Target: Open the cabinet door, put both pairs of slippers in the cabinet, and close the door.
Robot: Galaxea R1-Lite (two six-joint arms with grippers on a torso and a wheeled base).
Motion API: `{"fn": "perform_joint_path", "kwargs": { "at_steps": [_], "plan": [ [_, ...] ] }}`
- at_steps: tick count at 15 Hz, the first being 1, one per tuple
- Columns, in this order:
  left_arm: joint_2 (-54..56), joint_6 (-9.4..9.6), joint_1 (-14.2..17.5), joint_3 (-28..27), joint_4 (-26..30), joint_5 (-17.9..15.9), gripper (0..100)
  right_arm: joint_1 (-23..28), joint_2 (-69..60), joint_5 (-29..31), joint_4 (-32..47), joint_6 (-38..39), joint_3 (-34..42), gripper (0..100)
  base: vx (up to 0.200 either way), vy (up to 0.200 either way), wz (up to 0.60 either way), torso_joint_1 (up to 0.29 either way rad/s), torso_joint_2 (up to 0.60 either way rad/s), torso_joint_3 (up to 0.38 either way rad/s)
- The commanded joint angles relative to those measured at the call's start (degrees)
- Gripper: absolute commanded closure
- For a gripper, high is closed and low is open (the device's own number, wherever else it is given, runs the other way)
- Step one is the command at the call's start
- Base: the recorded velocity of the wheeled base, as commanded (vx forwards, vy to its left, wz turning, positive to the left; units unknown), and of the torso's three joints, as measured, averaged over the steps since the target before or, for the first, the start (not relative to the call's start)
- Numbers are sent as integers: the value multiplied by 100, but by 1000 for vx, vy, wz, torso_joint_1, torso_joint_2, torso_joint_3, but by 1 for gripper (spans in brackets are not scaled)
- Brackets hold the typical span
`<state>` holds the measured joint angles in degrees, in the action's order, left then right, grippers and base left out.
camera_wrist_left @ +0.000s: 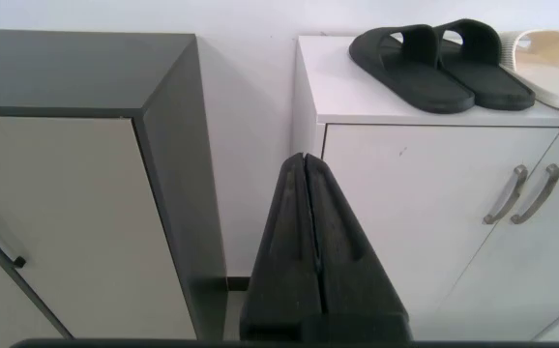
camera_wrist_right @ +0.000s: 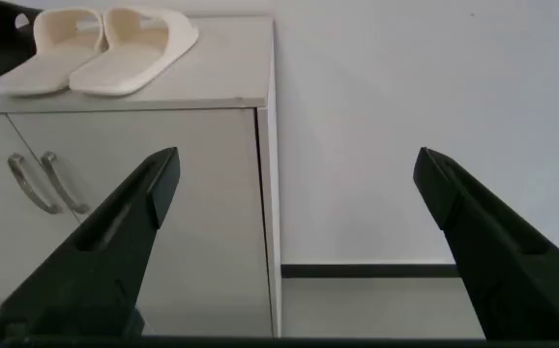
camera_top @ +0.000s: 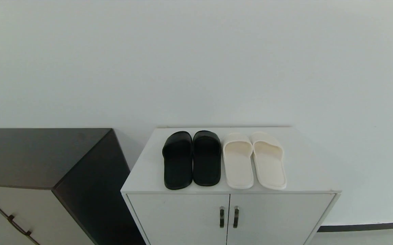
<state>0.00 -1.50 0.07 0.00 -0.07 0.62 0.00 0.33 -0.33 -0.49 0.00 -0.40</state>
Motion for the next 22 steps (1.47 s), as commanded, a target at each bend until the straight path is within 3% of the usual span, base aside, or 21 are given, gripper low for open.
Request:
{"fn": "perform_joint_path", "kwargs": {
  "at_steps": [1,2,4,6,8,9,11,15,17,19,22],
  "plan": [
    [0,1,1,0,-1,8,100,-9,1075,-37,-118,1160,-1876,0,0,0,0,0,0,0],
    [-9,1,1,0,-1,8,100,-18,1549,-248,110,1037,-2289,0,0,0,0,0,0,0],
    [-9,1,1,0,-1,8,100,-18,2156,-934,216,369,-2087,0,0,0,0,0,0,0],
    [0,1,1,0,-1,8,100,-114,2973,-1329,66,448,-2052,0,0,0,0,0,0,0],
    [-9,9,1,0,-1,-45,100,-677,3799,-1373,-443,712,-2113,0,0,0,0,0,0,0],
    [0,9,1,0,-1,-45,100,-1406,4511,-1189,-927,1187,-2289,0,0,0,0,0,0,0],
    [-9,1,1,0,-1,-45,100,-2549,5522,-187,-1384,1740,-2605,0,0,0,0,0,0,0],
    [-9,1,1,0,-1,-53,100,-4043,6823,1255,-1577,1960,-3352,0,0,0,0,0,0,0],
    [-9,1,1,0,-1,-71,100,-4403,7306,1624,-1568,1960,-3757,0,0,0,0,0,0,0],
    [0,1,1,0,-1,-71,100,-4729,8079,2415,-1577,1969,-4231,0,0,0,0,0,0,0],
    [0,1,1,0,-1,-71,100,-4808,9090,3197,-1788,2285,-4706,0,0,0,0,0,0,0]
  ]
}}
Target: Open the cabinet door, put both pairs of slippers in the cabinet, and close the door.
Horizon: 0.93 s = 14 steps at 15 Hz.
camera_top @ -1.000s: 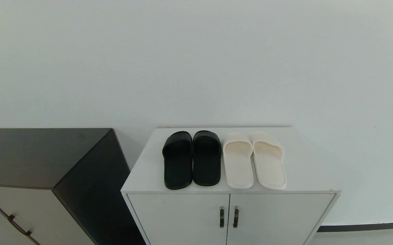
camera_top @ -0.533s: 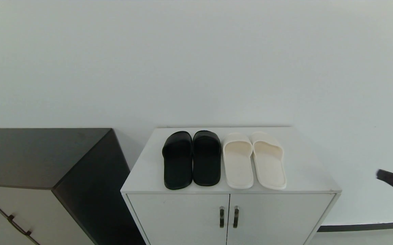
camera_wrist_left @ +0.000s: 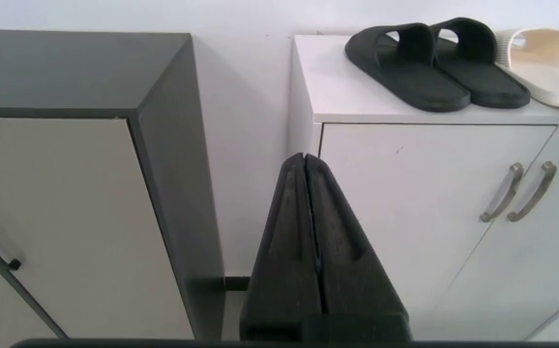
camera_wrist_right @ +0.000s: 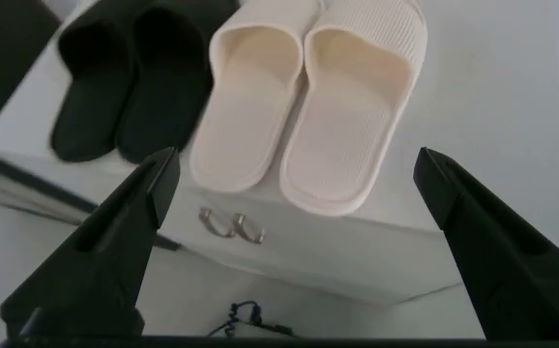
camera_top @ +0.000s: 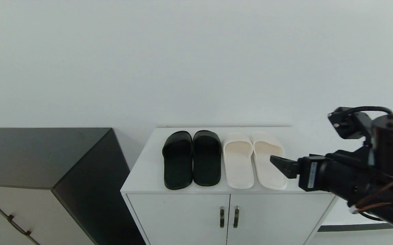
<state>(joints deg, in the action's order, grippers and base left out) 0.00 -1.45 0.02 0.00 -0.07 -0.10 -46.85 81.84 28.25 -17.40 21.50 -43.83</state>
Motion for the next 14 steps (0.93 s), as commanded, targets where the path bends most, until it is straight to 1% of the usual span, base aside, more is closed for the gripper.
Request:
{"fn": "perform_joint_path", "kwargs": {
  "at_steps": [1,3,5,8,12,14],
  "plan": [
    [-9,-4,6,0,-1,1,100,-123,1282,524,-361,135,-478,0,0,0,0,0,0,0],
    [-9,-4,6,0,-1,1,100,-105,1801,832,-756,47,-654,0,0,0,0,0,0,0],
    [-9,-4,6,0,-1,1,100,-17,2126,955,-836,20,-803,0,0,0,0,0,0,0],
    [-9,-4,6,0,-1,1,100,97,2355,946,-1064,-147,-882,0,0,0,0,0,0,0],
    [-9,-4,6,0,-1,1,100,220,2873,946,-1829,-454,-891,0,0,0,0,0,0,0],
    [0,-4,6,0,-1,1,100,317,3005,920,-2040,-524,-891,0,0,0,0,0,0,0]
  ]
}}
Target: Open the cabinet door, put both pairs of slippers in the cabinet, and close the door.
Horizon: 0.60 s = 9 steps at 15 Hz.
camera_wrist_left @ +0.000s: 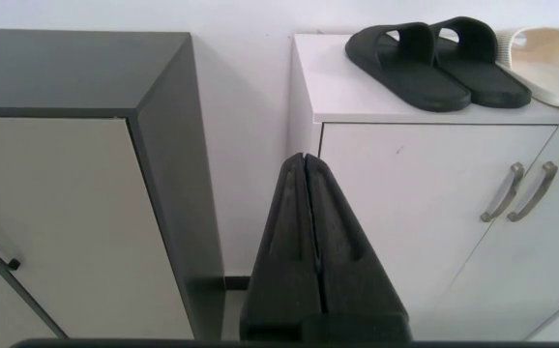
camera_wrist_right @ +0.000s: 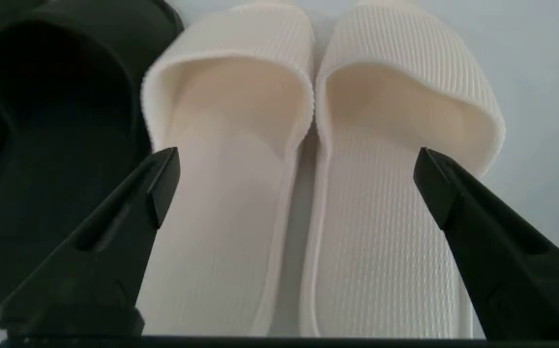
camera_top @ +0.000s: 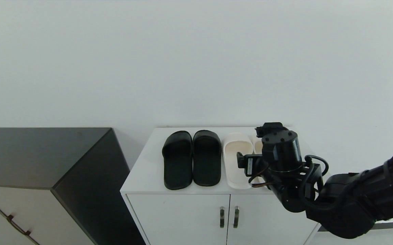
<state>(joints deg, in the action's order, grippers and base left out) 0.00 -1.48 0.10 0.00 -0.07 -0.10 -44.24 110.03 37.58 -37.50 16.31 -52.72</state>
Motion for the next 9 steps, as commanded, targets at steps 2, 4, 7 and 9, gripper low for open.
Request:
{"fn": "perform_joint_path", "kwargs": {
  "at_steps": [2,4,7,9],
  "plan": [
    [-9,-2,-1,0,-1,1,100,144,361,-32,-29,-5,-177,0,0,0,0,0,0,0],
    [-9,-2,-1,0,-1,1,100,240,510,-58,-29,4,-361,0,0,0,0,0,0,0],
    [-9,-2,-1,0,-1,1,100,381,809,-208,-29,-5,-766,0,0,0,0,0,0,0],
    [-9,-2,-1,0,-1,1,100,416,967,-295,-29,-5,-915,0,0,0,0,0,0,0]
  ]
}}
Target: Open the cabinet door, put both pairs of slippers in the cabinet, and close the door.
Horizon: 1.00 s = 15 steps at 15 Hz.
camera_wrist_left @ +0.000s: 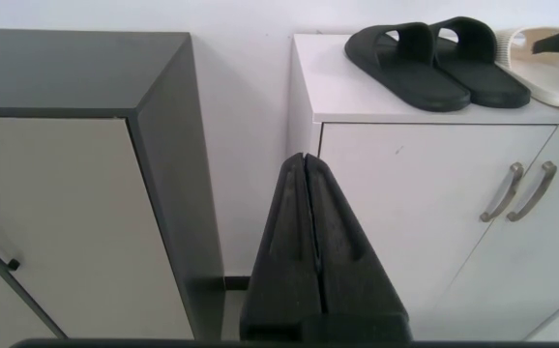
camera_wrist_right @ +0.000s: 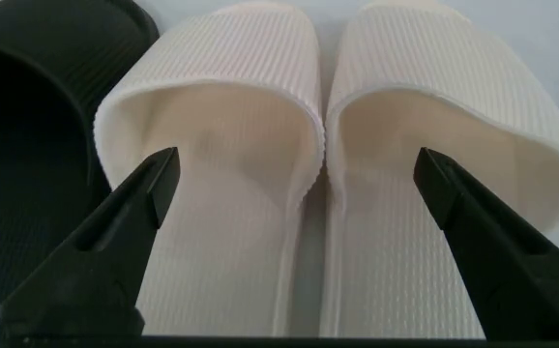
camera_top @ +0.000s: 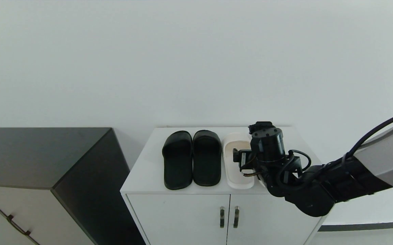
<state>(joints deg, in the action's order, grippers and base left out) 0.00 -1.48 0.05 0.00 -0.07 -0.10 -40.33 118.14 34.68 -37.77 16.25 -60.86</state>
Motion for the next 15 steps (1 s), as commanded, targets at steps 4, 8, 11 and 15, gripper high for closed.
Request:
{"fn": "perform_joint_path", "kwargs": {
  "at_steps": [4,8,11,15],
  "plan": [
    [0,-2,4,0,-1,1,100,148,482,-23,-47,-166,-568,0,0,0,0,0,0,0],
    [0,-2,4,0,-1,1,100,289,640,-58,-55,-324,-805,100,0,0,0,0,0,0],
    [-9,-2,4,0,-1,10,100,297,649,-49,-55,-324,-823,100,0,0,0,0,0,0],
    [-9,-2,4,0,-1,10,100,297,306,-5,-64,-509,-700,100,0,0,0,0,0,0]
  ]
}}
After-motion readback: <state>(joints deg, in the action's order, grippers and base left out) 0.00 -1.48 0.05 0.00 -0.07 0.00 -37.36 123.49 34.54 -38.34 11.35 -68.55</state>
